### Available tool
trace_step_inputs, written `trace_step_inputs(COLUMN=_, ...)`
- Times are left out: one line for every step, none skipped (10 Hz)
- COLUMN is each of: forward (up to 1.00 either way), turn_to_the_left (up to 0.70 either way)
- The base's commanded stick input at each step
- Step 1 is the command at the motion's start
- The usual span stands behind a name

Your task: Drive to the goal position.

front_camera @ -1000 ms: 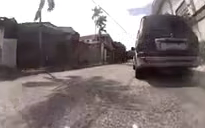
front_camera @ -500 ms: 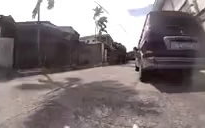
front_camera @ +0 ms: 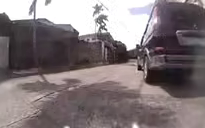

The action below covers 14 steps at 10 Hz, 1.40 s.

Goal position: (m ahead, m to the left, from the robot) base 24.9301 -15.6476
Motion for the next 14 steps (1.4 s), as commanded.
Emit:
trace_step_inputs(forward=0.70, turn_to_the_left=-0.15)
trace_step_inputs(forward=0.70, turn_to_the_left=-0.26)
trace_step_inputs(forward=0.70, turn_to_the_left=-0.35)
trace_step_inputs(forward=0.70, turn_to_the_left=-0.35)
trace_step_inputs(forward=0.70, turn_to_the_left=-0.16)
trace_step_inputs(forward=0.70, turn_to_the_left=0.00)
trace_step_inputs(forward=0.70, turn_to_the_left=0.00)
trace_step_inputs(forward=0.70, turn_to_the_left=0.00)
trace_step_inputs(forward=0.70, turn_to_the_left=0.00)
trace_step_inputs(forward=0.70, turn_to_the_left=0.00)
trace_step_inputs(forward=0.70, turn_to_the_left=0.00)
trace_step_inputs(forward=0.70, turn_to_the_left=0.00)
trace_step_inputs(forward=0.70, turn_to_the_left=0.00)
trace_step_inputs(forward=0.70, turn_to_the_left=0.00)
